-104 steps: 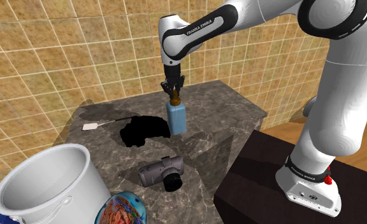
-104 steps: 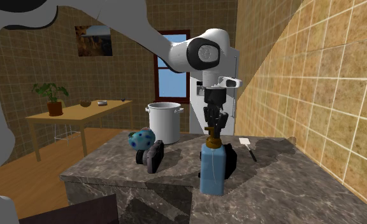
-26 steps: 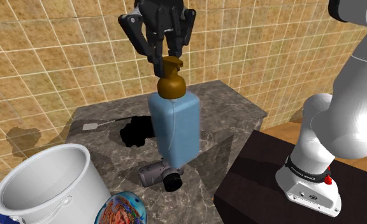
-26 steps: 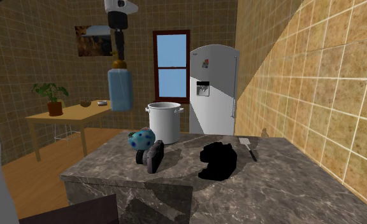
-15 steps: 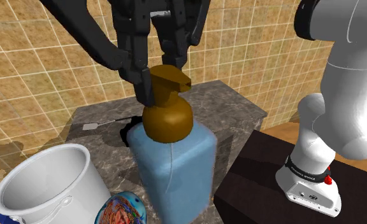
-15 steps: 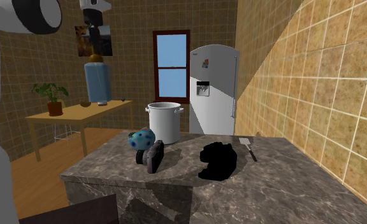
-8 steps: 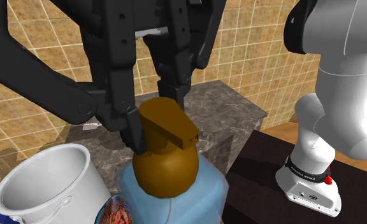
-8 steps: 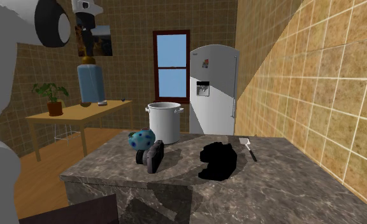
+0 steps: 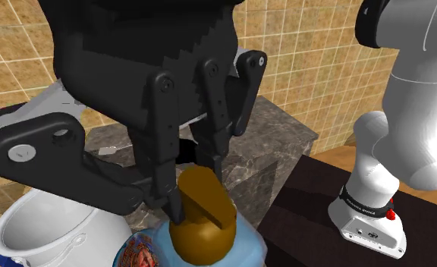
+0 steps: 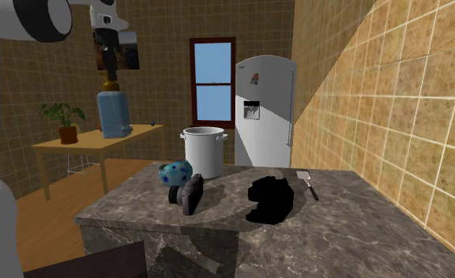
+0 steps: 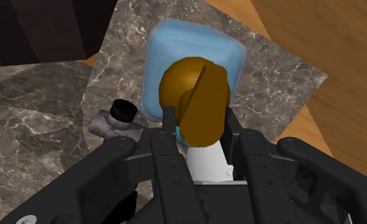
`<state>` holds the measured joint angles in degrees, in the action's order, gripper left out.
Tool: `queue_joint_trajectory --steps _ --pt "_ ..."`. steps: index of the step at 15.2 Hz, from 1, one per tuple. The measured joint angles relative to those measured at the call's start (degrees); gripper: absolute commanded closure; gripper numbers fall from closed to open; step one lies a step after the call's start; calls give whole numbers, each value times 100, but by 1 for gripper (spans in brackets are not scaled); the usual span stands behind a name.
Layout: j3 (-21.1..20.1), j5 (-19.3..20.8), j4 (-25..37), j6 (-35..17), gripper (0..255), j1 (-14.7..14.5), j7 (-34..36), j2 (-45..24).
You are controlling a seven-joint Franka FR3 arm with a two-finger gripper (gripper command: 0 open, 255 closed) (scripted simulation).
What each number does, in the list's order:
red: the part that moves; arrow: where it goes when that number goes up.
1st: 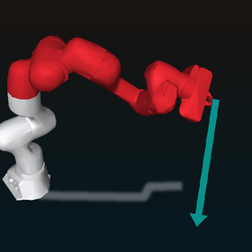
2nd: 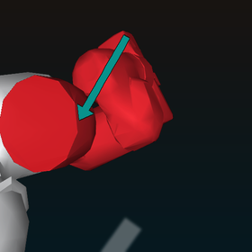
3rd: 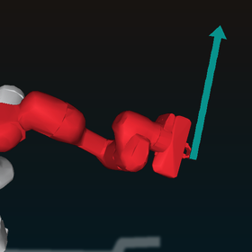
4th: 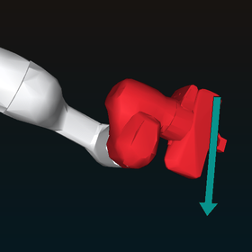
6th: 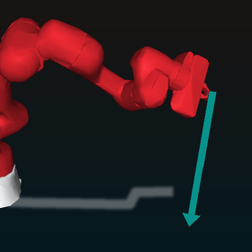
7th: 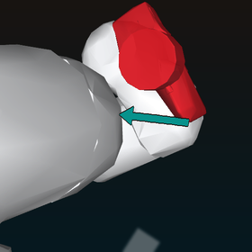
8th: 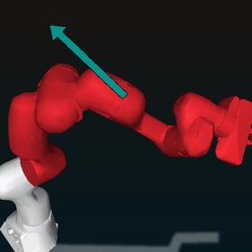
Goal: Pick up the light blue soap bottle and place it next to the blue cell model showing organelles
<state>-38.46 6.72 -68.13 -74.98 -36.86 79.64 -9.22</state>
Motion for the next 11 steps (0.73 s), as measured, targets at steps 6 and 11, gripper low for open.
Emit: queue_joint_trajectory --steps 6,11 --pt "76 -274 -984 -664 255 218 -151 404" --pt "105 -386 -1541 -1084 255 280 -201 581"
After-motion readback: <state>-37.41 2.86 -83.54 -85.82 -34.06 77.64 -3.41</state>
